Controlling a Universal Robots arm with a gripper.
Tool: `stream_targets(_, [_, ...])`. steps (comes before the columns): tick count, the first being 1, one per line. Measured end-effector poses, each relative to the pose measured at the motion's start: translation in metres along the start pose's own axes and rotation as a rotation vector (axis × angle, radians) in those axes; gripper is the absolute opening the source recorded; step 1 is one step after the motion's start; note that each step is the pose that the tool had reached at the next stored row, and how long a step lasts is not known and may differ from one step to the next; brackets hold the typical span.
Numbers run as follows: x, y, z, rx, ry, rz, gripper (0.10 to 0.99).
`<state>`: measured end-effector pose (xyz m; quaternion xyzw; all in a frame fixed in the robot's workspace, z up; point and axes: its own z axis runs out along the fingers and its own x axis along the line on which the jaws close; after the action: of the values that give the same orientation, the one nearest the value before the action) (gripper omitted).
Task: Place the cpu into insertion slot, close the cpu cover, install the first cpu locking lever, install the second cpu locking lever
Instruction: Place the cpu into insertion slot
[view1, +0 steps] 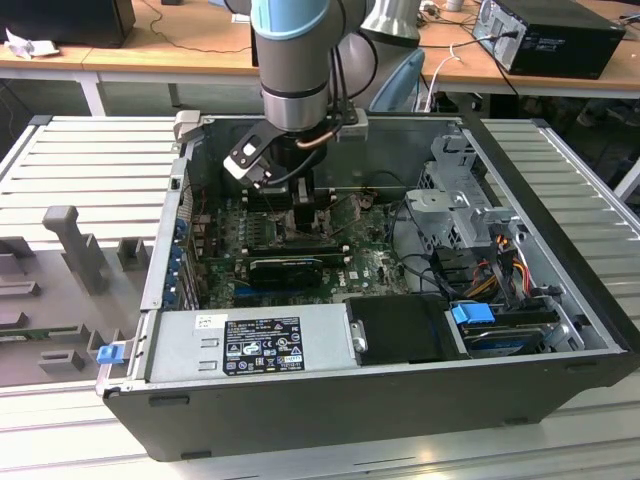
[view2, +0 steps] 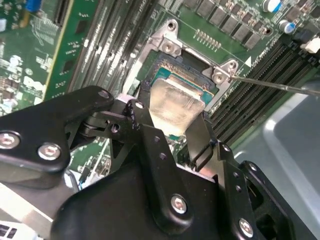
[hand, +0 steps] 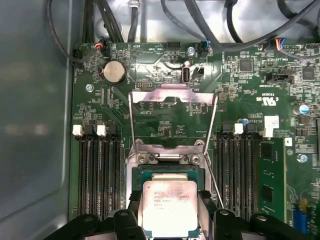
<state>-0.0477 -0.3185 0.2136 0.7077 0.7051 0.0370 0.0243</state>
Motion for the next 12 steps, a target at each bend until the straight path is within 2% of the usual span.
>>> stream_targets(4, [-0.0001, -0.0009, 0.0064, 0.000, 0.0000, 0.000, 0.525])
stream_targets(12, [-0.0002, -0.0015, 0.0116, 0.000, -0.0002, 0.000, 0.525])
